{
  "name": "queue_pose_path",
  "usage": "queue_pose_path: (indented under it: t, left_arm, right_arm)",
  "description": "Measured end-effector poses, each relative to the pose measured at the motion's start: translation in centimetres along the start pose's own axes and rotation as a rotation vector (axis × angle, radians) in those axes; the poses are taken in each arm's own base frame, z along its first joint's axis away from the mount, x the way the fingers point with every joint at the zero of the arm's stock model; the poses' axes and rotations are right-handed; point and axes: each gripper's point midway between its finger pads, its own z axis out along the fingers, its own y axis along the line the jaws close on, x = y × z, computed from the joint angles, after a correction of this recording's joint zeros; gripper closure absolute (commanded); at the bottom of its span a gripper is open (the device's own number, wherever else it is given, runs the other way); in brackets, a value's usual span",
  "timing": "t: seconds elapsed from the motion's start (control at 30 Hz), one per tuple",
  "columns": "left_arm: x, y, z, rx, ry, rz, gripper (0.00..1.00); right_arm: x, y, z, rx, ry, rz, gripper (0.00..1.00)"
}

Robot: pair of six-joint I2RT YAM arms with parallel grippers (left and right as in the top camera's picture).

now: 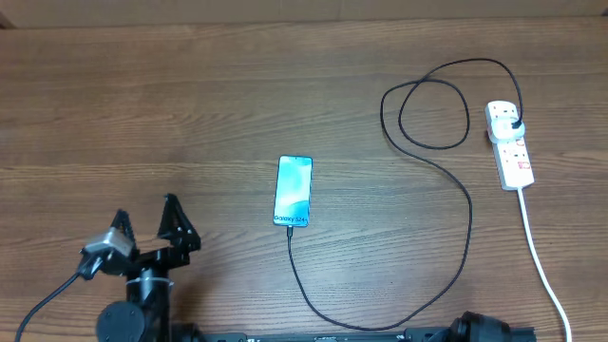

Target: Plug charger to phone and switch on socket

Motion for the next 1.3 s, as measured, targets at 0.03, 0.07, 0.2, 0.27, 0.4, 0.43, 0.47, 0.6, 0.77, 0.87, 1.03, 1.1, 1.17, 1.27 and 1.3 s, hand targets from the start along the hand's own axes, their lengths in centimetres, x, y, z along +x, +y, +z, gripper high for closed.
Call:
queue_pose_path:
  t: [0.03,0.07,0.2,0.27,0.4,0.43,0.47,0.6,0.77,0.87,1.03,1.1,1.17,1.27,1.3]
  left_arm:
    - [0.4,0.1,0.4,0.007,-0.008,-0.001,0.01]
    - [0.8,0.3,0.7,0.011,-0.014,-0.001,0.01]
    - [2.6,1.1,1.7,0.017,-0.019,-0.002,0.00]
    - [3.4,1.4,2.1,0.017,-0.018,-0.002,0.00]
    - [5.1,2.3,2.6,0.007,0.001,0.000,0.00]
    - [5.6,2.5,2.6,0.003,0.010,0.001,0.00]
    - [6.2,2.8,2.7,-0.003,0.022,0.002,0.00]
    - [7.5,3.4,2.9,-0.016,0.047,0.004,0.01]
    - [8.0,3.7,3.0,-0.022,0.058,0.005,0.00]
    - [8.2,3.8,2.9,-0.026,0.065,0.005,0.00]
    - [8.5,3.9,2.9,-0.028,0.077,0.006,0.00]
    - [8.5,3.9,2.9,-0.027,0.078,0.006,0.00]
    - [8.5,3.9,2.9,-0.027,0.078,0.006,0.00]
    - [8.5,3.8,2.9,-0.025,0.079,0.006,0.01]
    - [8.5,3.8,2.9,-0.025,0.078,0.006,0.00]
  right_arm:
    - [0.0,0.1,-0.1,-0.001,-0.002,-0.001,0.95]
    - [0.0,0.1,-0.1,0.000,-0.003,-0.002,0.95]
    - [-0.1,0.0,-0.1,0.002,-0.004,-0.001,0.95]
    - [-0.1,0.0,-0.1,0.004,-0.005,-0.001,0.95]
    - [-0.1,-0.2,0.1,0.005,-0.011,-0.004,0.95]
    - [0.0,-0.4,0.2,0.006,-0.011,-0.004,0.95]
    - [0.1,-0.5,0.3,0.007,-0.010,-0.003,0.95]
    - [0.6,-1.1,0.7,0.011,-0.003,0.003,0.96]
    - [1.1,-1.6,1.1,0.015,0.004,0.008,0.96]
    - [1.2,-1.8,1.2,0.015,0.003,0.009,0.90]
    - [1.5,-2.3,1.7,0.012,-0.002,0.012,0.72]
    - [1.7,-2.6,2.0,0.009,-0.006,0.028,0.60]
    - [2.1,-3.2,2.4,0.005,-0.011,0.046,0.52]
    - [2.9,-4.3,3.2,0.000,-0.020,0.059,0.39]
    - [3.3,-4.7,3.5,0.000,-0.023,0.060,0.35]
